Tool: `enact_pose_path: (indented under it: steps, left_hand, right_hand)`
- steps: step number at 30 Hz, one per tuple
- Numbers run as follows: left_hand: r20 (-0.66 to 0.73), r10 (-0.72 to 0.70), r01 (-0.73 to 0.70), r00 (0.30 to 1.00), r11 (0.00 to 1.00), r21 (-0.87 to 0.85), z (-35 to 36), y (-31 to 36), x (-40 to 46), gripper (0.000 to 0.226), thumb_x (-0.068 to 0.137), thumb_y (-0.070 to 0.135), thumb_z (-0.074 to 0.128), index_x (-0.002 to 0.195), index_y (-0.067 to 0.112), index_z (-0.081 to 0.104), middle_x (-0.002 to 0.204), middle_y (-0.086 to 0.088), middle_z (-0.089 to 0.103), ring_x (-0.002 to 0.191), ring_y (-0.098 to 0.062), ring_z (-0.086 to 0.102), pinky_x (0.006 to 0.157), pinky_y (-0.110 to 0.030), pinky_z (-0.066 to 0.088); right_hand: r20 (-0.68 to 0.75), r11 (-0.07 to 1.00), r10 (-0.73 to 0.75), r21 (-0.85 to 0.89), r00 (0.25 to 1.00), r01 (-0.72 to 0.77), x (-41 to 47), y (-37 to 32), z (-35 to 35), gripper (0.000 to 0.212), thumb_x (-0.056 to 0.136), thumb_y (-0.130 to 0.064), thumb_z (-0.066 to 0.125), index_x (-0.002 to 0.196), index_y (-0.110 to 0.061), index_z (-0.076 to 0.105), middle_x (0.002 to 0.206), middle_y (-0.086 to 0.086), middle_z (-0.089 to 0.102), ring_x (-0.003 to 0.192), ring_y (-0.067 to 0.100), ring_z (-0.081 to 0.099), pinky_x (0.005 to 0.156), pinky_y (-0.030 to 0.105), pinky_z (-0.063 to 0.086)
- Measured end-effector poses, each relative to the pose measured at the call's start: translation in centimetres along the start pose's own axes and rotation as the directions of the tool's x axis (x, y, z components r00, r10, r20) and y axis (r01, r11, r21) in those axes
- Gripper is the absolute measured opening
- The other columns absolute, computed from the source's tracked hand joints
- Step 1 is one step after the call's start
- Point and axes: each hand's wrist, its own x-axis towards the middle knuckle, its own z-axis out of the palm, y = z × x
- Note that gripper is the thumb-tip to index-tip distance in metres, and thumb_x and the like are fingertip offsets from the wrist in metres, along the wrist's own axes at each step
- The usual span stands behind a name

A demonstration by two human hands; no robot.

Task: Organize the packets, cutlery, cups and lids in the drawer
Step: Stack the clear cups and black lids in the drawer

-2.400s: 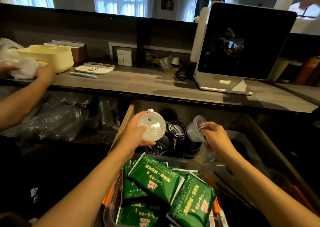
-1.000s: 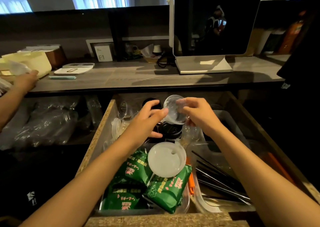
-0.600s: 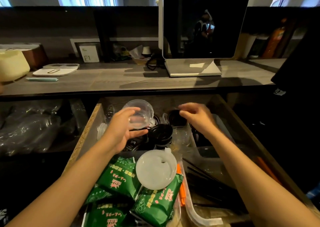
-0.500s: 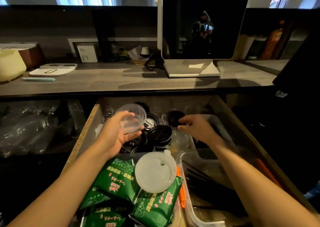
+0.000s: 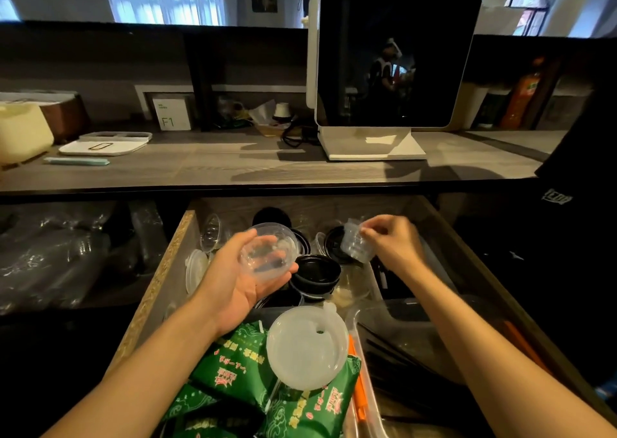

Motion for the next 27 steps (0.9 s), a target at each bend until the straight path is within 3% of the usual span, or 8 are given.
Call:
enact_pose_path:
  steps: [2,6,11,13,17,22,24,27]
  left_hand:
    - [-0.001,-0.029,0.029,1.0,0.998,-0.051,0.2,0.0,-0.2,0.047,0.099,0.045,0.049,0.114,0.002,0.06,0.115,-0.023,0.064,0.106,-0.047,0.067,0.065,-0.036,0.064]
    - [-0.003,-0.023,0.022,1.0,0.998,-0.05,0.2,-0.1,-0.2,0.061,0.101,0.054,0.04,0.129,0.002,0.055,0.123,-0.028,0.065,0.105,-0.045,0.068,0.074,-0.043,0.063]
    - [0.038,0.008,-0.009,0.999,1.0,0.025,0.1,-0.3,-0.1,0.065,0.101,0.057,0.034,0.135,0.006,0.054,0.121,-0.025,0.068,0.118,-0.04,0.063,0.104,-0.051,0.047]
    - [0.069,0.038,-0.043,0.997,0.997,0.07,0.2,-0.4,-0.2,0.063,0.102,0.056,0.032,0.133,0.009,0.059,0.123,-0.022,0.068,0.124,-0.038,0.059,0.112,-0.052,0.039]
    - [0.112,0.07,-0.09,0.991,0.979,0.183,0.5,-0.7,-0.6,0.05,0.1,0.052,0.042,0.127,0.016,0.064,0.122,-0.018,0.07,0.111,-0.031,0.064,0.102,-0.046,0.047]
    - [0.118,0.097,-0.128,0.988,0.947,0.295,0.3,-1.4,-0.1,0.042,0.1,0.037,0.054,0.138,0.022,0.053,0.124,-0.013,0.069,0.096,-0.025,0.07,0.084,-0.039,0.058]
    - [0.093,0.108,-0.13,0.99,0.951,0.279,0.4,-1.4,-0.2,0.036,0.102,0.031,0.051,0.134,0.017,0.057,0.118,-0.015,0.072,0.092,-0.025,0.072,0.079,-0.037,0.06]
    - [0.015,0.09,-0.091,0.996,0.973,0.212,0.4,-1.3,-0.1,0.031,0.101,0.026,0.051,0.125,0.01,0.061,0.112,-0.017,0.074,0.095,-0.029,0.073,0.076,-0.037,0.062]
  right_hand:
    - [-0.103,0.988,-0.056,0.138,0.993,0.07,-0.7,-1.3,-0.1,0.008,0.093,-0.014,0.064,0.097,-0.014,0.071,0.083,-0.007,0.066,0.079,0.002,0.063,0.064,0.008,0.046]
    - [-0.151,0.915,-0.283,0.254,0.947,0.313,-2.9,-4.3,0.3,0.01,0.097,-0.017,0.057,0.106,-0.014,0.061,0.095,-0.003,0.069,0.09,0.005,0.067,0.077,0.02,0.054]
    - [0.121,0.802,-0.597,0.128,0.793,0.584,-5.4,-5.9,2.1,0.025,0.092,-0.032,0.058,0.108,-0.013,0.06,0.1,-0.009,0.068,0.095,0.002,0.065,0.08,0.024,0.055]
    - [0.257,0.755,-0.65,0.104,0.716,0.648,-5.7,-5.6,3.3,0.019,0.092,-0.025,0.063,0.107,-0.013,0.063,0.1,-0.015,0.063,0.096,-0.005,0.059,0.086,0.02,0.051]
    - [0.396,0.711,-0.659,0.049,0.64,0.702,-5.6,-5.1,4.4,0.019,0.093,-0.023,0.063,0.111,-0.017,0.068,0.1,-0.014,0.067,0.099,0.003,0.06,0.102,0.031,0.043]
    - [0.508,0.722,-0.614,0.054,0.604,0.69,-5.8,-5.3,4.0,0.032,0.094,-0.038,0.055,0.115,-0.019,0.068,0.109,-0.006,0.07,0.106,0.005,0.06,0.104,0.032,0.043]
    - [0.491,0.838,-0.536,0.213,0.687,0.502,-6.0,-5.7,3.1,0.022,0.093,-0.026,0.062,0.113,-0.022,0.07,0.11,-0.01,0.07,0.109,-0.003,0.06,0.099,0.021,0.046]
    - [0.097,0.844,-0.351,0.463,0.931,0.27,-4.4,-4.8,1.1,0.016,0.092,-0.01,0.063,0.101,-0.019,0.072,0.095,-0.004,0.075,0.094,0.008,0.069,0.085,0.024,0.055]
